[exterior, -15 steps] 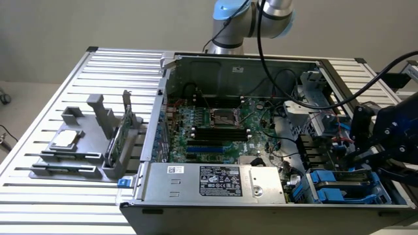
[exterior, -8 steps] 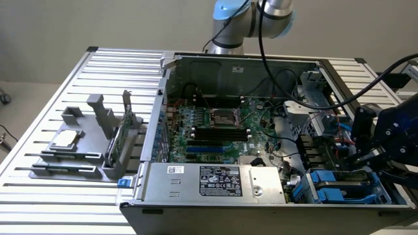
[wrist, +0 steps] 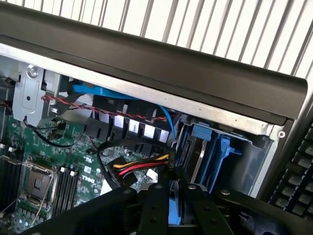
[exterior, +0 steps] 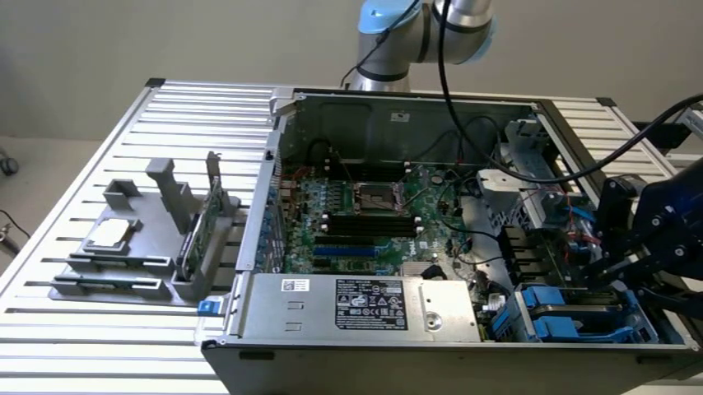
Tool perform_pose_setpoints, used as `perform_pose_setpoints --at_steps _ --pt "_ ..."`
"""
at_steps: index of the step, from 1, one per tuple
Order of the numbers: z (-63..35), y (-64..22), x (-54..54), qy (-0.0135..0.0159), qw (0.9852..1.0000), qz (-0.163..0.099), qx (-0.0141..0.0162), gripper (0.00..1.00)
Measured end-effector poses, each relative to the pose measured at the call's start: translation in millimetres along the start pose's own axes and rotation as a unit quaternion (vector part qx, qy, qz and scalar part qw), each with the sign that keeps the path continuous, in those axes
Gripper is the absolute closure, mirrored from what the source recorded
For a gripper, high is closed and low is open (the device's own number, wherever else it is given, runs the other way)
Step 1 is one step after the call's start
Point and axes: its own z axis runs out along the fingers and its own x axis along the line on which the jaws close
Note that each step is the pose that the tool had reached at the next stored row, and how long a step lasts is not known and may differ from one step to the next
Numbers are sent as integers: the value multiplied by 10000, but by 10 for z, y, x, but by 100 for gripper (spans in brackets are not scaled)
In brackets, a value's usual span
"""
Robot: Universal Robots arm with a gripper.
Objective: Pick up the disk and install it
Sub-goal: 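Insert the first disk wire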
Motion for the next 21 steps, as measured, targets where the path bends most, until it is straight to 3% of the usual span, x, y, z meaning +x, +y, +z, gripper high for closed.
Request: perform_pose_setpoints --at_steps 6,11,18,21 --pt "-12 6 -1 -130 9997 230 15 83" --pt "-18 9 0 -275 9989 365 39 83" --pt "-17 10 0 -290 9988 385 37 83" --pt "-14 9 -1 -296 9988 380 7 83"
